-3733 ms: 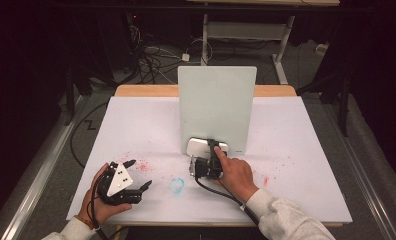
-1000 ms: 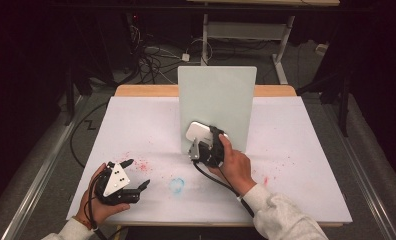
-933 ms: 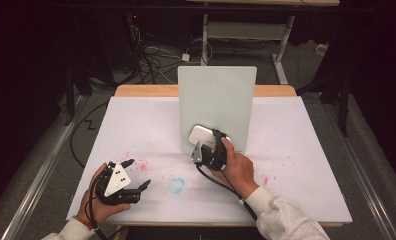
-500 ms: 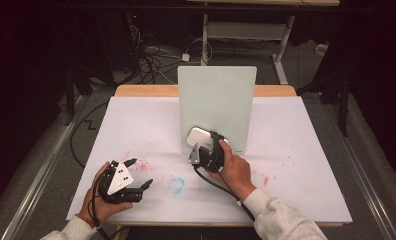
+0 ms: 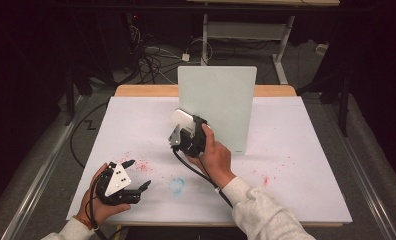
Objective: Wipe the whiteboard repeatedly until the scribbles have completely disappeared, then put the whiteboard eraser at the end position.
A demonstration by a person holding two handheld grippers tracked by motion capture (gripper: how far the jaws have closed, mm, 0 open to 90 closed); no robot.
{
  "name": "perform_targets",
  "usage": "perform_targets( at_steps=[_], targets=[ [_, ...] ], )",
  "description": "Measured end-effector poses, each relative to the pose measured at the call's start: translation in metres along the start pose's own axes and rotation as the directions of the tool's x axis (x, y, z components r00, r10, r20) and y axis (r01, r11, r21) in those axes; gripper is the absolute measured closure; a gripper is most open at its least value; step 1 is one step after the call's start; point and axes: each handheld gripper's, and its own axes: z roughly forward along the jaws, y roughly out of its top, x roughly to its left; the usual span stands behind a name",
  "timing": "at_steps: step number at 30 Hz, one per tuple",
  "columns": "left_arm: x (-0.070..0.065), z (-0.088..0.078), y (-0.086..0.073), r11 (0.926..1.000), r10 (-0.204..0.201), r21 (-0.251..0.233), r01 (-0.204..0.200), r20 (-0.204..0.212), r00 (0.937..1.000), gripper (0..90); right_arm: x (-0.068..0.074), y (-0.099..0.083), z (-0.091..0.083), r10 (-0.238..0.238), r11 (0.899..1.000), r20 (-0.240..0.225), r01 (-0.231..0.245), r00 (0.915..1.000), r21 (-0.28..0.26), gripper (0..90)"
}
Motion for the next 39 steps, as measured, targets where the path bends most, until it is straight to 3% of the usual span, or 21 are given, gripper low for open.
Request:
perform_targets(
  at_steps=[6,11,16,25,29,32,34,36,39],
  targets=[
    [0.000,0.000,0.000,1.0000,-0.001,0.001,0.001,-0.008,1.0000,18.5,0.009,-0.024,-0.003,-0.039,0.999,-0.102,0.042,0.9940,0.028,31.1],
    [-0.001,0.002,0.002,1.0000,0.005,0.005,-0.005,-0.011,0.9999,18.5,0.004,-0.042,-0.013,-0.008,1.000,-0.158,0.005,0.9873,-0.023,31.1],
    [0.001,0.004,0.002,0.9999,0.008,0.010,-0.008,-0.010,0.9999,18.5,-0.006,-0.055,-0.029,0.015,0.997,-0.229,-0.033,0.9732,-0.076,31.1],
    [0.005,0.007,-0.001,0.9999,-0.003,0.016,0.003,-0.007,1.0000,18.5,-0.026,-0.077,-0.042,0.056,0.993,-0.297,-0.084,0.9532,-0.080,31.1],
    [0.005,0.007,-0.001,0.9999,-0.002,0.015,0.002,-0.004,1.0000,18.5,-0.032,-0.085,-0.044,0.071,0.991,-0.342,-0.105,0.9370,-0.084,31.1],
    [0.003,0.008,-0.001,0.9998,0.005,0.020,-0.005,-0.001,1.0000,18.5,-0.037,-0.092,-0.049,0.061,0.990,-0.381,-0.105,0.9224,-0.095,31.1],
    [0.002,0.008,0.001,0.9997,0.011,0.021,-0.011,0.005,0.9999,18.5,-0.040,-0.096,-0.053,0.025,0.993,-0.433,-0.073,0.9013,-0.095,31.1],
    [0.002,0.009,0.001,0.9997,0.014,0.020,-0.014,0.005,0.9999,18.5,-0.042,-0.101,-0.058,0.022,0.992,-0.468,-0.076,0.8837,-0.096,31.0],
    [0.002,0.011,0.002,0.9996,0.015,0.023,-0.015,0.010,0.9998,18.5,-0.043,-0.108,-0.063,-0.039,0.996,-0.544,-0.010,0.8384,-0.088,31.1]
  ],
)
